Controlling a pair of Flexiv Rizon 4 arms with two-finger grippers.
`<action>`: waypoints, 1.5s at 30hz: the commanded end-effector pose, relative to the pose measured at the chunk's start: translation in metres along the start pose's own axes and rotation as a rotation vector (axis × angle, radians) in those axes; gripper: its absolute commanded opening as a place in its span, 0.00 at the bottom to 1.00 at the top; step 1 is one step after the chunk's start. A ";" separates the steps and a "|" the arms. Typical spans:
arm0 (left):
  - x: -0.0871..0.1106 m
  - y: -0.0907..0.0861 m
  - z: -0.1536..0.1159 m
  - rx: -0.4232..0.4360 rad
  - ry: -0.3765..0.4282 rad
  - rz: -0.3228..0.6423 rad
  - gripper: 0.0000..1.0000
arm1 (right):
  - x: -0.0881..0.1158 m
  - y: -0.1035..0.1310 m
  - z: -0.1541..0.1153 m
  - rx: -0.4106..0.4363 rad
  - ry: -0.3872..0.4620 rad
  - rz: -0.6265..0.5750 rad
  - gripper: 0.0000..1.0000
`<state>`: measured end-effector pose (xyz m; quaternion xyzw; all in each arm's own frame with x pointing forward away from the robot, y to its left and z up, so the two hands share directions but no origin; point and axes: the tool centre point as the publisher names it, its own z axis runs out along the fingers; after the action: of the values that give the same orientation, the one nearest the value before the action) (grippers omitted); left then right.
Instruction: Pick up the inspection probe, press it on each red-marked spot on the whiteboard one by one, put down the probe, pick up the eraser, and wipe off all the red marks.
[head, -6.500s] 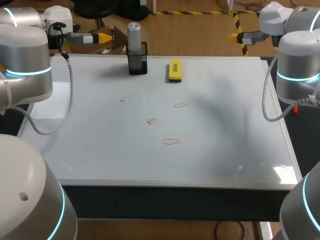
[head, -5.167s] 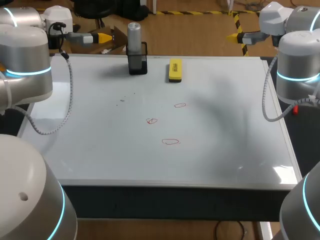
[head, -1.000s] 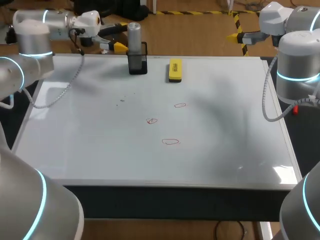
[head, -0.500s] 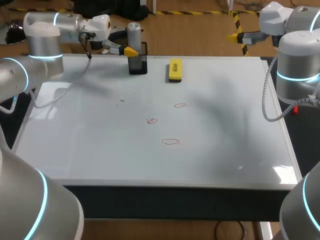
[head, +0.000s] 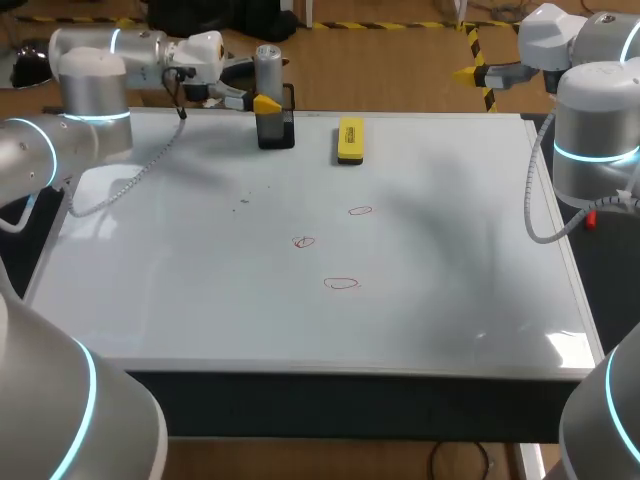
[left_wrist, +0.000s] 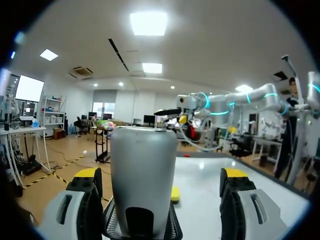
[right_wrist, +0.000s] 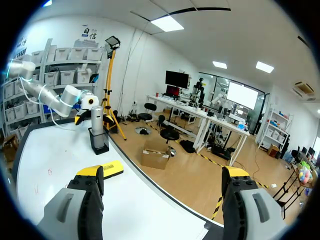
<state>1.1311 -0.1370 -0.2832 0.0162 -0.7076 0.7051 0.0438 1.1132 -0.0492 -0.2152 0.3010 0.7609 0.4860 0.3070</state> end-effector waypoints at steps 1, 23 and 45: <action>0.007 -0.003 -0.002 -0.005 -0.139 0.003 0.47 | 0.000 0.000 0.000 0.000 0.000 0.000 1.00; 0.006 -0.020 -0.014 -0.018 -0.153 0.048 0.00 | 0.000 0.000 0.000 0.000 0.000 0.000 1.00; 0.007 -0.082 -0.005 -0.023 -0.088 0.012 0.00 | 0.000 0.000 0.000 0.000 0.000 0.000 1.00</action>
<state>1.1384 -0.1312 -0.2133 0.0234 -0.7095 0.7033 0.0385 1.1132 -0.0492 -0.2153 0.3011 0.7609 0.4860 0.3069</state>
